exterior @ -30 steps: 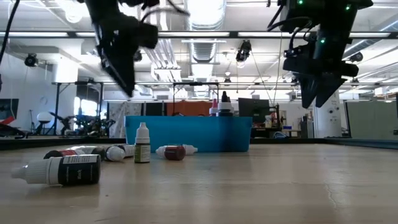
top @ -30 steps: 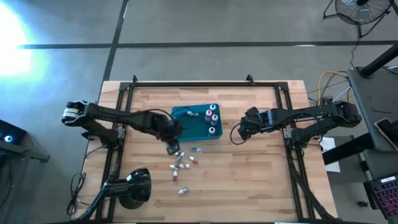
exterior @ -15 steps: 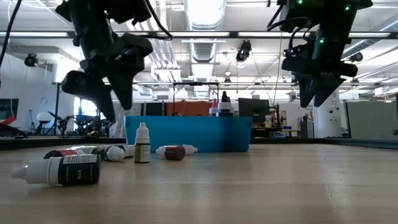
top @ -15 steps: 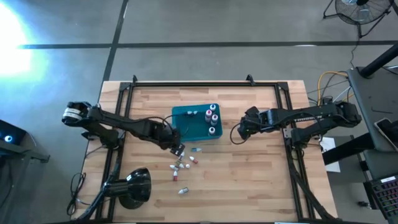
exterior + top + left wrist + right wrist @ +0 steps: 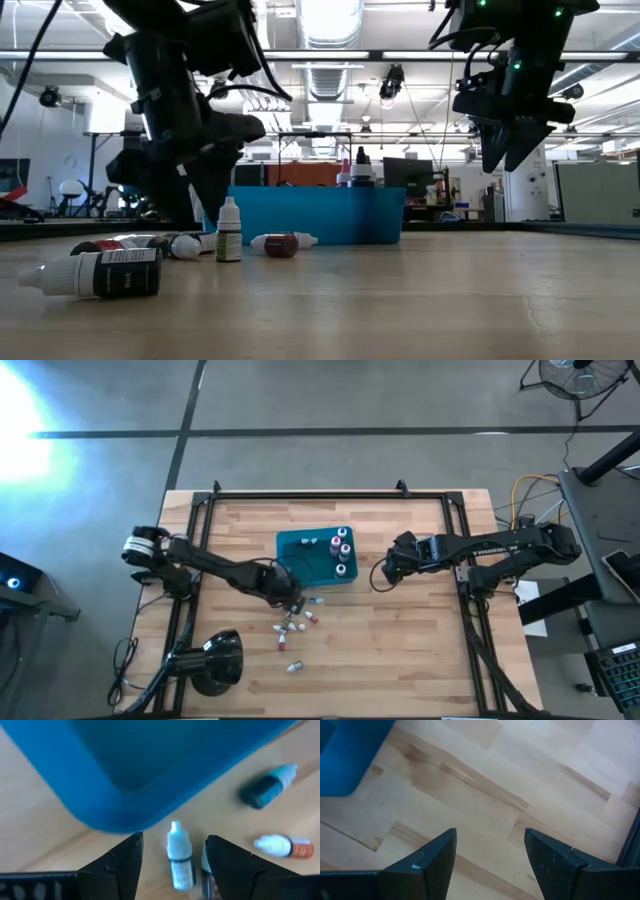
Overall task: Pick & Place food coloring
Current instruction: Put the small green food coloring bottle into the blue bin
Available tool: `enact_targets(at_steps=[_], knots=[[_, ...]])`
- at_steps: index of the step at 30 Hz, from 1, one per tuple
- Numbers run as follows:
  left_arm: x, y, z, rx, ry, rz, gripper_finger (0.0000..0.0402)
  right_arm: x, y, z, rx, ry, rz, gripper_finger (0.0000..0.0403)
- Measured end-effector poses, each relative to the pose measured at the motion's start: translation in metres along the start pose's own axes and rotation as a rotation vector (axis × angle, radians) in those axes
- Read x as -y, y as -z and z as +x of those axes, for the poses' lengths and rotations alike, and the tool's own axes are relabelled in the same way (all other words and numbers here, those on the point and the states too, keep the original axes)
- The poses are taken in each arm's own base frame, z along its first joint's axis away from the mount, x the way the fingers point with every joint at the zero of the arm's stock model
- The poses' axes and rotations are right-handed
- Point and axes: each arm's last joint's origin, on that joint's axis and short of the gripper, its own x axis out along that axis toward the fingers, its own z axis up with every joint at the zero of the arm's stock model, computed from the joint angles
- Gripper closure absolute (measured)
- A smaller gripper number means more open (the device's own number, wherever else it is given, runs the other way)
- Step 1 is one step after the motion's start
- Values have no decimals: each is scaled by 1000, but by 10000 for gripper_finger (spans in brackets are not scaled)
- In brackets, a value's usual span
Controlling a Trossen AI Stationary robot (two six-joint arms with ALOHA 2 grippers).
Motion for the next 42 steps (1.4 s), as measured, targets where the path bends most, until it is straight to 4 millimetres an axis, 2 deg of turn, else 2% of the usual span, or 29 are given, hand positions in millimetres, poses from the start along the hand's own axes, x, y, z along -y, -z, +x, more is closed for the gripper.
enact_targets(at_steps=[12,23,29,34,38,42], knots=[[2,1,13,-18,-37,-3,217,0,0,0,-1,-1,0,174],[1,2,15,-36,-47,8,337,0,1,1,-1,3,-2,175],[0,3,9,-96,-29,45,377,1,1,1,-1,4,0,175],[-1,-1,-5,-45,-9,56,385,1,1,2,-2,6,6,175],[-2,-2,-10,-27,-8,95,384,1,1,2,-1,5,6,175],[-4,1,-9,-98,-3,121,359,1,1,2,0,5,7,175]])
